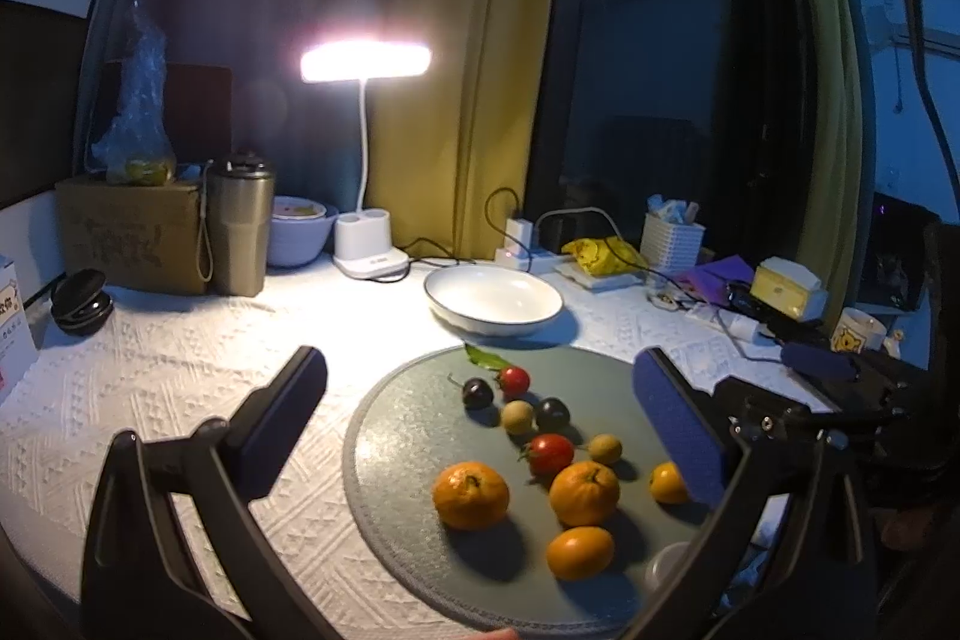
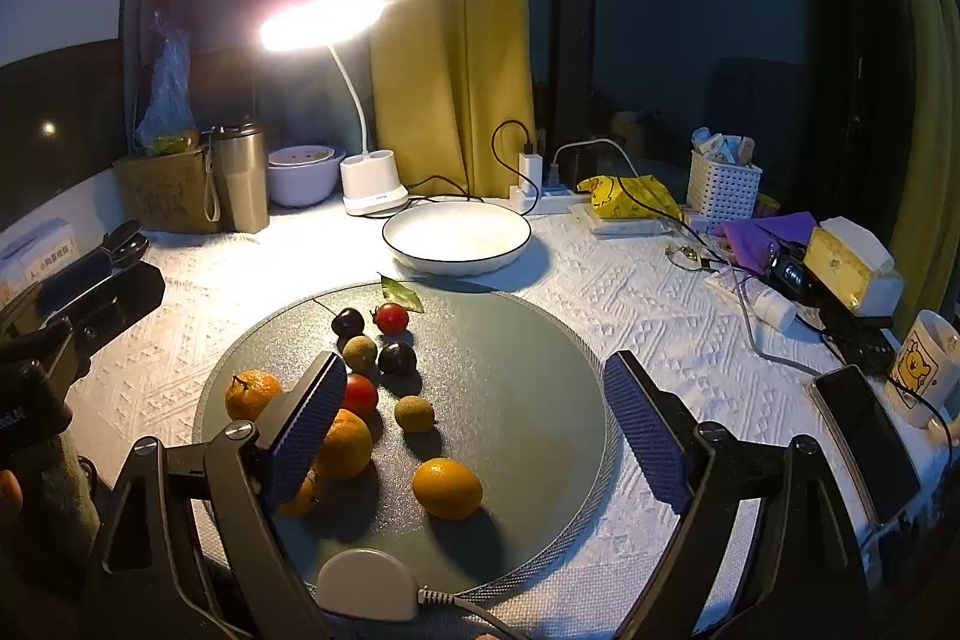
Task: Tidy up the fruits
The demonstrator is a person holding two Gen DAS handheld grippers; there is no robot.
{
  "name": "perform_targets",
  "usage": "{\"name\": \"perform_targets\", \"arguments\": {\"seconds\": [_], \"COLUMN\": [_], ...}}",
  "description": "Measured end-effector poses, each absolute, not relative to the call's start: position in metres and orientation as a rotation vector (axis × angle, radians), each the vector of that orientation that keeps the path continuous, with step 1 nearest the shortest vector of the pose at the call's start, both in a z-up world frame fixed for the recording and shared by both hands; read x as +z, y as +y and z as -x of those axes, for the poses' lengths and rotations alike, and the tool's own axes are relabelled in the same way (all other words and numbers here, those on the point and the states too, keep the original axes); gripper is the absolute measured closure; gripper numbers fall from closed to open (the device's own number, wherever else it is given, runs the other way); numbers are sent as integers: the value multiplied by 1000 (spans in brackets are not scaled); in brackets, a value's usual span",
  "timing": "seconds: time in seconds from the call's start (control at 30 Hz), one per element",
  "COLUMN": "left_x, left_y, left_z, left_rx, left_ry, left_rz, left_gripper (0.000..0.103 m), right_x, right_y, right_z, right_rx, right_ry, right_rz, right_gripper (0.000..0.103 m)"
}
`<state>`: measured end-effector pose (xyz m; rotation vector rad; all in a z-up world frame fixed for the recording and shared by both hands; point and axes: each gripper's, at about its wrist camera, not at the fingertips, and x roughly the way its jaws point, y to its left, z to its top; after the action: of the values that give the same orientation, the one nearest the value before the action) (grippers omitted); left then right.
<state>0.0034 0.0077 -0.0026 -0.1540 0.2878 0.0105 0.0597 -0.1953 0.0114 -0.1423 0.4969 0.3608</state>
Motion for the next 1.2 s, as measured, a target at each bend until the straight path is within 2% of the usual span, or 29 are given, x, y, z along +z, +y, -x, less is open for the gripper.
{"name": "perform_targets", "arguments": {"seconds": [1.2], "left_x": [-5], "left_y": [7], "left_z": [-4], "left_rx": [2], "left_ry": [298], "left_rz": [157], "left_gripper": [0], "right_x": [9], "right_y": [-195], "right_z": [-62], "right_rx": [354], "right_ry": [500], "right_rz": [142], "right_gripper": [13]}}
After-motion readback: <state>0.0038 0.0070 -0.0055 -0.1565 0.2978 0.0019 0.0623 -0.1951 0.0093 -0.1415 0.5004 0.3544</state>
